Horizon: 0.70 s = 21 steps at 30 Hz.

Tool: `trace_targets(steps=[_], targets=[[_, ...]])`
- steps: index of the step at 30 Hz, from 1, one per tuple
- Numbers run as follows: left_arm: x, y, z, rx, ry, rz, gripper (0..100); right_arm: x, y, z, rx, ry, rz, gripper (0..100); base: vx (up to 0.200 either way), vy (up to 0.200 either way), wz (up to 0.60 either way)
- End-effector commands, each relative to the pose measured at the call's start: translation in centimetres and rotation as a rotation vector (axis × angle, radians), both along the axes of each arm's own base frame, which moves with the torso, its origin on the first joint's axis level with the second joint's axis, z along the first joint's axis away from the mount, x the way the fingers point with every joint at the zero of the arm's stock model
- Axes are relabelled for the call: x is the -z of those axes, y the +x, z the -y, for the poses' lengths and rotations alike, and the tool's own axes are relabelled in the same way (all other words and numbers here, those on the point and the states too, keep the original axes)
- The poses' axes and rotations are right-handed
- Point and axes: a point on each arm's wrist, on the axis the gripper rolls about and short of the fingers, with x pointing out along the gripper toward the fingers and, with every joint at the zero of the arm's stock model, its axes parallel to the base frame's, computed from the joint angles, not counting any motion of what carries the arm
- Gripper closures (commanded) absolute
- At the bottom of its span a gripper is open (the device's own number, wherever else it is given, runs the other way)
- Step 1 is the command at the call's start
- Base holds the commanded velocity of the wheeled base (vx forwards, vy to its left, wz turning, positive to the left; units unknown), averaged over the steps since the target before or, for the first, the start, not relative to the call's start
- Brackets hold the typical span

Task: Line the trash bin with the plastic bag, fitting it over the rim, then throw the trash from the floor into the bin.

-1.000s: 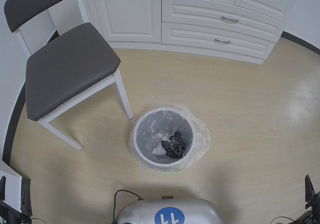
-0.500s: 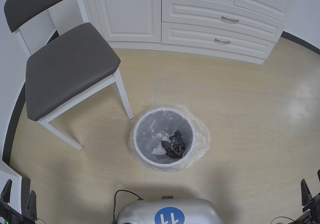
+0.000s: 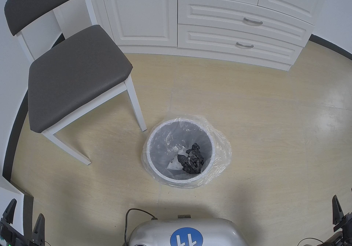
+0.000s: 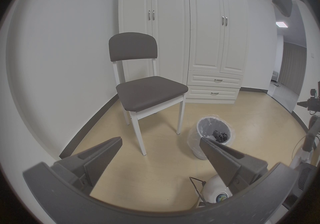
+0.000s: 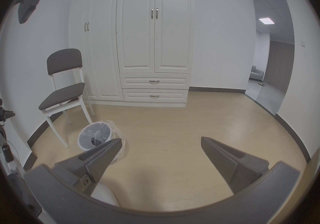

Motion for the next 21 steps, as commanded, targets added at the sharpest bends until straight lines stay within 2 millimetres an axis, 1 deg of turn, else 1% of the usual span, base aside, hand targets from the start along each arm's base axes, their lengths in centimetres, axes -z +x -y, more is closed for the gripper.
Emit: trace_targets(steps=[1,5,21], targets=[[0.52,0.04,0.00,0.000,0.002,-0.006,0,0.54,0.02,-0.08,-0.039,0.029,-0.010,0,0.000,0.000,0.00],[0.50,0.04,0.00,0.000,0.002,-0.004,0,0.98,0.05,-0.22,-0.096,-0.022,-0.054,0,0.000,0.000,0.00],[0.48,0.05,0.00,0.000,-0.003,-0.004,0,1.03,0.06,-0.23,-0.101,-0.007,-0.056,0,0.000,0.000,0.00]])
